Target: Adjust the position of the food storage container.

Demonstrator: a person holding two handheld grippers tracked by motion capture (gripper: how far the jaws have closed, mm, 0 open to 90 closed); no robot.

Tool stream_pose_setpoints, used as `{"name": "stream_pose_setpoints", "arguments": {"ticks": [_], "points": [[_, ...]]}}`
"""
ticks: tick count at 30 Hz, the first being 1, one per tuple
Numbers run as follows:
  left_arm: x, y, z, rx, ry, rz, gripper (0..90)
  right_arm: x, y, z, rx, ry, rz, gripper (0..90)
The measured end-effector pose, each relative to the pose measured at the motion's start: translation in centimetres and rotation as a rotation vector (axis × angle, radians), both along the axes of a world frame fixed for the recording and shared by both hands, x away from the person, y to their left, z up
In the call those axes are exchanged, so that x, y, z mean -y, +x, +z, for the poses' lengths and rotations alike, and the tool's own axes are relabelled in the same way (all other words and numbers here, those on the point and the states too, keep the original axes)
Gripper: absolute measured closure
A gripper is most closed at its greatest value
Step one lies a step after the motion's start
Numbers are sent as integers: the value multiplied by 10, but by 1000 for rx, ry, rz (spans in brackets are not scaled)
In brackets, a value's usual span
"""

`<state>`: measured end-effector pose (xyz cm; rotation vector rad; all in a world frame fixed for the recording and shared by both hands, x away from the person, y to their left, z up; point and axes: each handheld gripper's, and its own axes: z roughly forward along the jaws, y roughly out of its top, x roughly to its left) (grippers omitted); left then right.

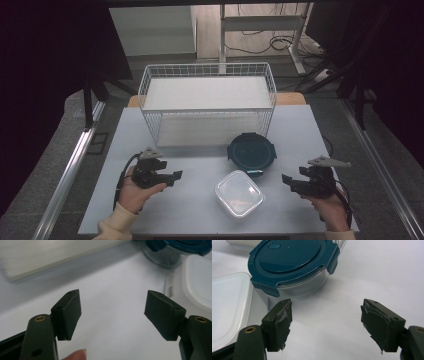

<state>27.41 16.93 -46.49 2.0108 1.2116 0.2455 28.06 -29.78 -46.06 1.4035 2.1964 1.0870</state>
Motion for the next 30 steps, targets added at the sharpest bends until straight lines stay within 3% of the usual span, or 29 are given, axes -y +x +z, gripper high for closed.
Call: {"name": "stream_pose_setpoints", "arguments": {"ticks": [9, 19, 23, 26, 30], "points": [[46, 24, 6, -18, 50, -110, 430, 4, 1, 0, -3, 3, -11, 246], [79, 38, 4, -34, 47, -198, 522, 4, 2, -4, -14, -5, -7, 245], [90, 45, 2, -47, 56, -242, 636, 5, 2, -3, -16, -5, -10, 245], [100, 51, -1, -41, 62, -281, 783, 4, 2, -4, -19, -7, -5, 244], [117, 54, -6, -53, 76, -344, 875, 4, 3, -6, -24, -6, -10, 244]]}}
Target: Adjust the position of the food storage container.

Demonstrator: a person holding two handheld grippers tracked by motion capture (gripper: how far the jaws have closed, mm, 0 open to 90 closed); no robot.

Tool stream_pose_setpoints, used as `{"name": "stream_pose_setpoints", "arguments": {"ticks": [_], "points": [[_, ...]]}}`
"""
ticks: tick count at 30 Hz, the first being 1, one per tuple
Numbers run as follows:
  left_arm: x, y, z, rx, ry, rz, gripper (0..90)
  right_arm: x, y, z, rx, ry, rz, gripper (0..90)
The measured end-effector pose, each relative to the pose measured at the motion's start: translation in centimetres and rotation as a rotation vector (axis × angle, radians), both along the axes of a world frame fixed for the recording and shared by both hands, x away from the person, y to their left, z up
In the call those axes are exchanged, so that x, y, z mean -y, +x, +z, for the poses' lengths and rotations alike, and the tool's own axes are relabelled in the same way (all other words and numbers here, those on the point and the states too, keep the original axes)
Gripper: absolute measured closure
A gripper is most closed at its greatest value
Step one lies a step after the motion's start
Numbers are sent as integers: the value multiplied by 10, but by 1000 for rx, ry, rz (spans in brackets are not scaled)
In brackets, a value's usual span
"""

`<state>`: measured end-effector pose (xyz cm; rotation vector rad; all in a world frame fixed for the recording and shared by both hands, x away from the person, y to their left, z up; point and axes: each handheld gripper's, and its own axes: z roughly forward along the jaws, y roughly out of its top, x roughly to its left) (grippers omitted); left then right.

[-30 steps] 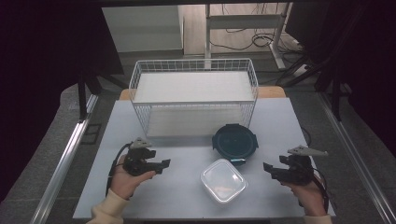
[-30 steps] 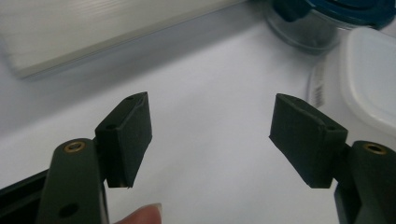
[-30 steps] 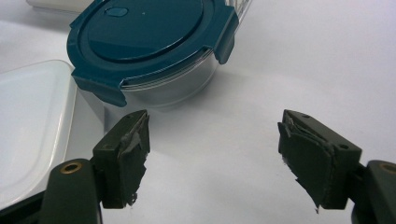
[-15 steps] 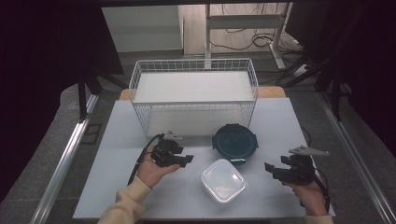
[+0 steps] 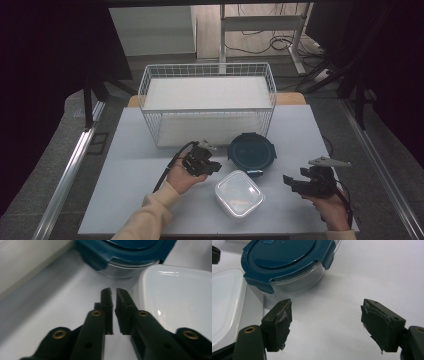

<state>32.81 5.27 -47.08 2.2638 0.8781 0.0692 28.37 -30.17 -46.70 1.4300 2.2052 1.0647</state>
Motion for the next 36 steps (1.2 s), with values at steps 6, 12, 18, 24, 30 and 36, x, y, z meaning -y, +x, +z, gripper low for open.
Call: {"name": "stream_pose_setpoints", "arguments": {"ticks": [6, 12, 18, 24, 30, 36], "points": [[15, 1, -8, -26, 26, -57, 900, 1, 1, -2, -9, -6, 2, 242], [18, -1, -9, -26, 13, -85, 900, 1, 1, -2, -9, -6, 2, 242], [23, -4, -9, -35, 3, -113, 900, -2, 1, -3, -13, -9, 7, 241], [31, -9, -9, -39, 5, -136, 900, -3, 1, -4, -14, -10, 11, 240], [35, -11, -8, -29, 12, -140, 900, -3, 1, -4, -15, -11, 12, 240], [12, -16, 2, 55, 8, -42, 900, 0, 2, -1, -8, -13, 8, 245]]}}
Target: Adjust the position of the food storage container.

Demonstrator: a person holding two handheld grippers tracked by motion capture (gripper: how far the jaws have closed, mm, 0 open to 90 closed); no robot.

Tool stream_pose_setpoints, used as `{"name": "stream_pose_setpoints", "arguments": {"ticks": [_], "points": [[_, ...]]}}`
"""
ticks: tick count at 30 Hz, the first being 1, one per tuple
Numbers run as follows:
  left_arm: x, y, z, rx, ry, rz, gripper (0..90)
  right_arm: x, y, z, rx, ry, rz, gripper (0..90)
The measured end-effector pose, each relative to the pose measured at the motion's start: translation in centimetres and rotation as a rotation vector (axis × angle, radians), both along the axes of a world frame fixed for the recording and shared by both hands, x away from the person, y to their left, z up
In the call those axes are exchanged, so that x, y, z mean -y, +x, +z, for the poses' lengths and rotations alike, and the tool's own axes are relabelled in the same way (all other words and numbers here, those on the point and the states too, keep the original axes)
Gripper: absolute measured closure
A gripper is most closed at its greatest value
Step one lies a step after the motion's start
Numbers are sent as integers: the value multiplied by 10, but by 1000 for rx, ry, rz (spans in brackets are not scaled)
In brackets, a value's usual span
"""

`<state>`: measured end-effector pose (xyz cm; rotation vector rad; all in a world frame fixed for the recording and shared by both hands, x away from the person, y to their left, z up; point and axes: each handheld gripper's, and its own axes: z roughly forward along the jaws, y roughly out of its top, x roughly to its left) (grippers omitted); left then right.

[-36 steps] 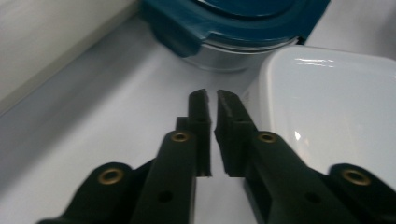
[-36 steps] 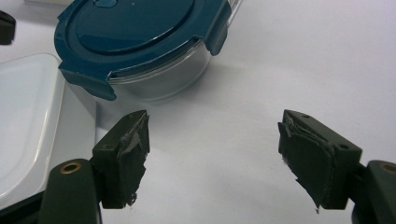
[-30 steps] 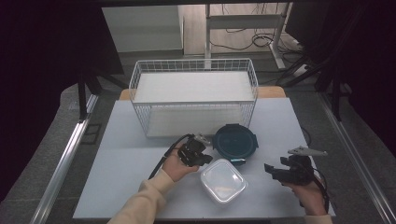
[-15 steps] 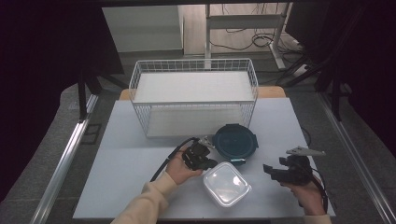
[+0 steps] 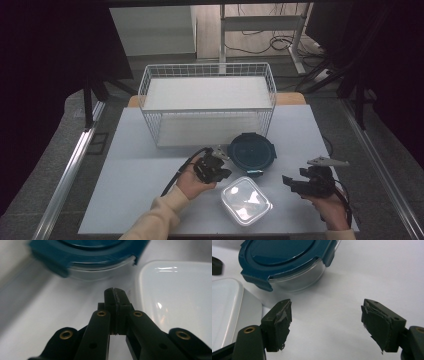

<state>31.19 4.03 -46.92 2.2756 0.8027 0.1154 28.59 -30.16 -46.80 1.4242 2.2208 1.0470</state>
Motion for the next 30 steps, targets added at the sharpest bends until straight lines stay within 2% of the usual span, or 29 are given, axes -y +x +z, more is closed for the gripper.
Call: {"name": "stream_pose_setpoints", "arguments": {"ticks": [2, 4, 6, 8, 11, 14, 20, 23, 30], "points": [[-16, -4, 4, 14, -12, 38, 896, 2, 1, 3, 14, -9, -11, 253], [-33, -9, 6, 23, -29, 84, 837, 2, 4, 6, 18, -22, -15, 261], [-51, -15, 6, 33, -24, 145, 704, 2, 9, 8, 13, -15, -15, 283], [-71, -21, 5, 12, -26, 220, 524, 2, 17, 8, -2, -12, -7, 310], [-95, -26, 4, -14, -56, 276, 408, 1, 31, 9, -41, -5, 1, 393], [-113, -30, 3, -27, -94, 304, 361, 0, 47, 13, -83, -11, 7, 499], [-127, -36, 7, -15, -107, 321, 332, -4, 79, 14, -166, -42, 17, 731], [-132, -39, 9, -9, -113, 322, 315, -5, 92, 12, -199, -50, 11, 803], [-138, -40, 4, -20, -106, 324, 296, -7, 100, 8, -213, -58, 15, 891]]}}
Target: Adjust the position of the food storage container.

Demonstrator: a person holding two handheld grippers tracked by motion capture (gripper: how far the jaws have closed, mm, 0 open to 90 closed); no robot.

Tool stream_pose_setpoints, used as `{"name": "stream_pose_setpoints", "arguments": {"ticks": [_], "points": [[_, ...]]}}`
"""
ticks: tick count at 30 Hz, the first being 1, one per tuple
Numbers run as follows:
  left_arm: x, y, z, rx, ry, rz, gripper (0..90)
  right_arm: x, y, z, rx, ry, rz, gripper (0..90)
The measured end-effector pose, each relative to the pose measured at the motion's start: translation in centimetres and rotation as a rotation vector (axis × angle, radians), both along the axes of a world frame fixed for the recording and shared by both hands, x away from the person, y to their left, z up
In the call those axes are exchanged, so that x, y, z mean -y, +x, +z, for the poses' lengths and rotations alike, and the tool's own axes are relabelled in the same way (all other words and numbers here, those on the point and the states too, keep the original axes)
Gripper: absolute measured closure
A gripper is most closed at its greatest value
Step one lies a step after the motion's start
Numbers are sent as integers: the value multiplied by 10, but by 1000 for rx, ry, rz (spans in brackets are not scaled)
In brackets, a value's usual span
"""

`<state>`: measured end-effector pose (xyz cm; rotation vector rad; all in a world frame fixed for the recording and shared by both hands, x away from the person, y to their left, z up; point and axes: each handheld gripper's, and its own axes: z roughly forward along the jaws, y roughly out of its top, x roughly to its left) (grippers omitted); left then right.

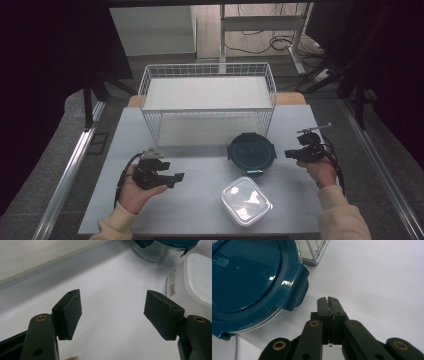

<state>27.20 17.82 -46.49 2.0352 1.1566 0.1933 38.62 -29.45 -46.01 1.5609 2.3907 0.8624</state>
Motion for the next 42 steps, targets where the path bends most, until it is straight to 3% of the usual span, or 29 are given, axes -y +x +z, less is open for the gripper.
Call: {"name": "stream_pose_setpoints", "arguments": {"ticks": [5, 11, 14, 17, 21, 32, 42], "points": [[-4, 0, 0, 0, -4, 9, 289, -5, 6, -7, -21, 3, -3, 893], [-4, 0, -2, -3, -1, 9, 285, -23, 4, -8, -23, 1, 44, 894], [-4, 0, -3, -4, 0, 8, 285, -26, 3, -5, -15, -17, 33, 895], [-3, 1, -3, -5, 0, 5, 285, -28, 1, 0, -11, 4, 17, 895], [-2, 1, -4, -9, 3, 5, 286, -35, -3, 3, 4, -42, 9, 896], [-1, 2, -6, -12, 9, 2, 286, -46, -5, 2, -4, -26, 3, 896], [-2, 3, -5, -11, 8, 8, 287, -63, -4, -1, -27, 25, 41, 897]]}}
